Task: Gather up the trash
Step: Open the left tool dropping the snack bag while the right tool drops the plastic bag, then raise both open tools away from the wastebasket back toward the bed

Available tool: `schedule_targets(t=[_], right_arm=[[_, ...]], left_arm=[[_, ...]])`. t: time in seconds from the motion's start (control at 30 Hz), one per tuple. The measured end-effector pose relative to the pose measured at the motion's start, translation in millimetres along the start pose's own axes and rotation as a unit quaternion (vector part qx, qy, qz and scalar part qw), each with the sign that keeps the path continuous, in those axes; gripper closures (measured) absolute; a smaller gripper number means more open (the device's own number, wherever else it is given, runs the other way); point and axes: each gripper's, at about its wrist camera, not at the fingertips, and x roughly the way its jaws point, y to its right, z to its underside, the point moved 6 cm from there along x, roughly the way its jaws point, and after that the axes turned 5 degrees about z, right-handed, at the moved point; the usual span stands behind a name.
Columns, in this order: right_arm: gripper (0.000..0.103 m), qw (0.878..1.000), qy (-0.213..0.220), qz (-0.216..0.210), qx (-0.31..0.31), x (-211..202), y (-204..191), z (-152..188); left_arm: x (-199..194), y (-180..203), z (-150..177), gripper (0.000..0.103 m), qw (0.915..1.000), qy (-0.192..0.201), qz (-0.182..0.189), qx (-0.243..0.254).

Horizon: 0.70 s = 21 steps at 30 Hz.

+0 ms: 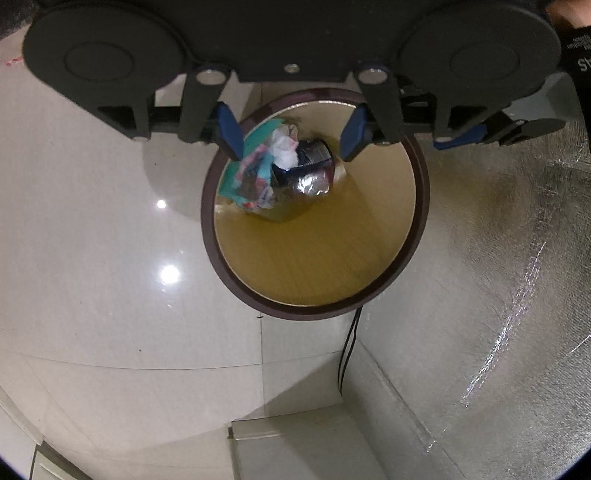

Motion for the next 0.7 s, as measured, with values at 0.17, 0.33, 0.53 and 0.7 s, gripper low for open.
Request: schedule_targets(t=[0.17,0.33,0.53,0.7], right_arm=[[0.035,1.000,-0.003,0.002,-0.001,3.8,-0.3,1.4],[0.024,1.000,0.007,0.002,0.000,-9.2,0.4,3.1],[0.011,0.999,0.028,0.008,0.016,-28.2,7.5,4.8],[0.003,0.999,0.040,0.013,0.023,-43.9,11.6,11.7]], left_arm=[[-10.4,-2.3,-0.2,0.013,1.0000,-0.001,-0.007,-0.001],[-26.8,-4.1,-2.1,0.009,0.9999,0.004,-0.013,0.004],[-48.6,-3.5,-5.8,0.002,0.9997,0.013,-0.017,0.011],[-68.5,-4.2,-5.3,0.000,0.9994,0.016,-0.025,0.016]])
